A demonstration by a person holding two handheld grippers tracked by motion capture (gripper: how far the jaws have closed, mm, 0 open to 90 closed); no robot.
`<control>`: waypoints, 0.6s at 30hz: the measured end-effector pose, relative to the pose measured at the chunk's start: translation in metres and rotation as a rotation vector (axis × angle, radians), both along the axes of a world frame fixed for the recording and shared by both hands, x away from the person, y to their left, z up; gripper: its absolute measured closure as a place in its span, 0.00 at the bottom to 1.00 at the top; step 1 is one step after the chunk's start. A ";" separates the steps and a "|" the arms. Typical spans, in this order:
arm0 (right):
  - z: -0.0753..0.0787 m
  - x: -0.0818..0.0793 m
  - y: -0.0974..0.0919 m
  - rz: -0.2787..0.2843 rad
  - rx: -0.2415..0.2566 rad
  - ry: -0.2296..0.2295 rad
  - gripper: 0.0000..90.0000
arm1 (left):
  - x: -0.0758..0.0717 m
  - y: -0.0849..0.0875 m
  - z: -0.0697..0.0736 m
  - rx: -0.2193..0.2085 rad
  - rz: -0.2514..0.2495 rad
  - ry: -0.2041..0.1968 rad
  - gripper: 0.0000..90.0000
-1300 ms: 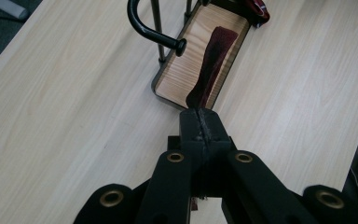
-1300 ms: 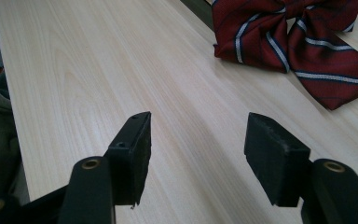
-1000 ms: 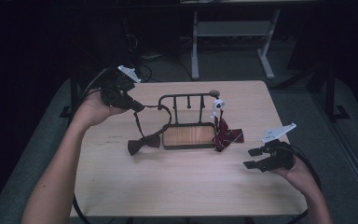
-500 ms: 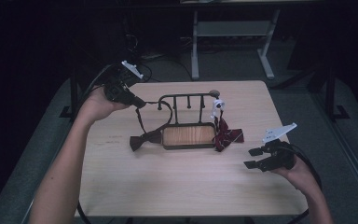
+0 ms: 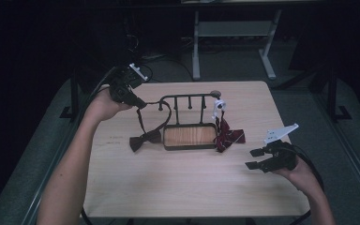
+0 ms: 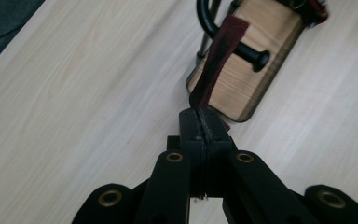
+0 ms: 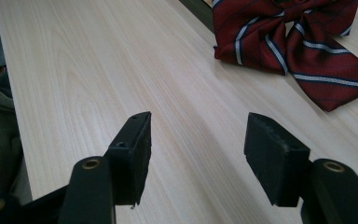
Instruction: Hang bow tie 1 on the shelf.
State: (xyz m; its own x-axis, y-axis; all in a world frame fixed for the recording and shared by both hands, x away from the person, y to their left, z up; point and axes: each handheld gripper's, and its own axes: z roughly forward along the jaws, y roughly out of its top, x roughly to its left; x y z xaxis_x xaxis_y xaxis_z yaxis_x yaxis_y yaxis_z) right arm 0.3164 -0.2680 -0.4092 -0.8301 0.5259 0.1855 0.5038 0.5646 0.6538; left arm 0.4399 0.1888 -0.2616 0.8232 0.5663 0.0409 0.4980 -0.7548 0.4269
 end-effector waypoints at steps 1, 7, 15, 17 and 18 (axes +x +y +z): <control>0.000 0.000 0.000 0.002 0.000 -0.003 0.46 | 0.001 -0.001 -0.001 0.008 0.000 0.001 1.00; 0.001 -0.001 -0.001 -0.004 0.001 -0.002 0.46 | 0.004 -0.006 -0.006 0.049 0.006 -0.001 0.97; 0.003 -0.003 -0.001 -0.005 -0.002 -0.005 0.46 | -0.002 -0.003 -0.006 0.071 0.000 -0.003 0.89; 0.002 -0.003 -0.002 -0.006 -0.003 -0.006 0.46 | -0.005 -0.001 -0.005 0.053 -0.005 -0.006 0.88; 0.002 -0.003 -0.003 -0.008 -0.006 -0.011 0.46 | -0.008 0.000 -0.006 0.043 -0.009 -0.004 0.87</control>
State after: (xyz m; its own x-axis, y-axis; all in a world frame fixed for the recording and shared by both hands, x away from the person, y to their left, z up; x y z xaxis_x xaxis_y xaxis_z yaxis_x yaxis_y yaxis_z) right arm 0.3138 -0.2710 -0.4072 -0.8281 0.5332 0.1733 0.5008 0.5646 0.6561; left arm 0.4323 0.1887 -0.2677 0.8281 0.5563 0.0688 0.4892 -0.7773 0.3956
